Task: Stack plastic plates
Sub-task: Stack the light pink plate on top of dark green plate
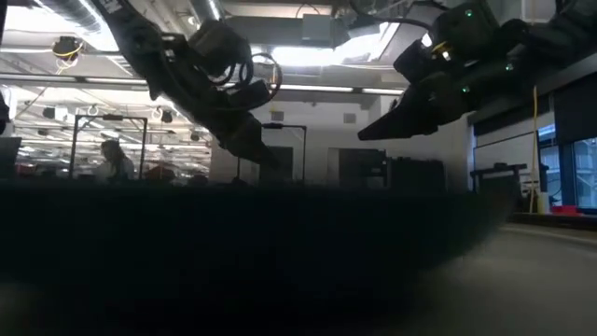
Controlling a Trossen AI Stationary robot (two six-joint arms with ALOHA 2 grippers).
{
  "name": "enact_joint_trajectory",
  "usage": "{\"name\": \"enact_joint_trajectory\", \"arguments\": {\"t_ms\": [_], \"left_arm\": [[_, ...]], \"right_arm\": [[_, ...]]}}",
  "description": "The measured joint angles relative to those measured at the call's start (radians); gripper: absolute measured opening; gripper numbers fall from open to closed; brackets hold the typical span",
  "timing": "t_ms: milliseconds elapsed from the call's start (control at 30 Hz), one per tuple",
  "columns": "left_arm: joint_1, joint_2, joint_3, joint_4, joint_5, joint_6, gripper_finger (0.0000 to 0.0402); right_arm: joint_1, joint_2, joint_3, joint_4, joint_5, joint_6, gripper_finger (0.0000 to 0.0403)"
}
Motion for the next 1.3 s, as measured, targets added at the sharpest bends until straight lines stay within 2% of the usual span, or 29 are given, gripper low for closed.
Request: {"name": "enact_joint_trajectory", "arguments": {"t_ms": [167, 267, 533, 633, 733, 967, 1300], "left_arm": [[0.086, 0.027, 0.0, -0.002, 0.152, 0.02, 0.0109], [0.129, 0.069, 0.022, -0.005, 0.173, 0.037, 0.0126], [0.16, 0.228, 0.171, -0.119, 0.188, 0.144, 0.0131], [0.159, 0.273, 0.219, -0.175, 0.228, 0.198, 0.0131], [0.158, 0.304, 0.251, -0.204, 0.221, 0.229, 0.0131], [0.151, 0.301, 0.263, -0.223, 0.214, 0.229, 0.0131], [0.105, 0.199, 0.263, -0.322, 0.2, 0.205, 0.0132]], "right_arm": [[0.003, 0.0, 0.0, -0.003, 0.025, -0.006, 0.0117], [0.003, 0.0, 0.0, -0.004, 0.039, -0.009, 0.0117], [0.003, 0.0, 0.0, 0.008, 0.15, -0.062, 0.0117], [0.001, 0.0, 0.0, 0.013, 0.168, -0.085, 0.0117], [0.001, 0.0, 0.0, 0.016, 0.187, -0.107, 0.0117], [0.0, 0.0, 0.0, 0.02, 0.209, -0.114, 0.0117], [0.001, 0.0, 0.001, 0.02, 0.208, -0.113, 0.0117]]}}
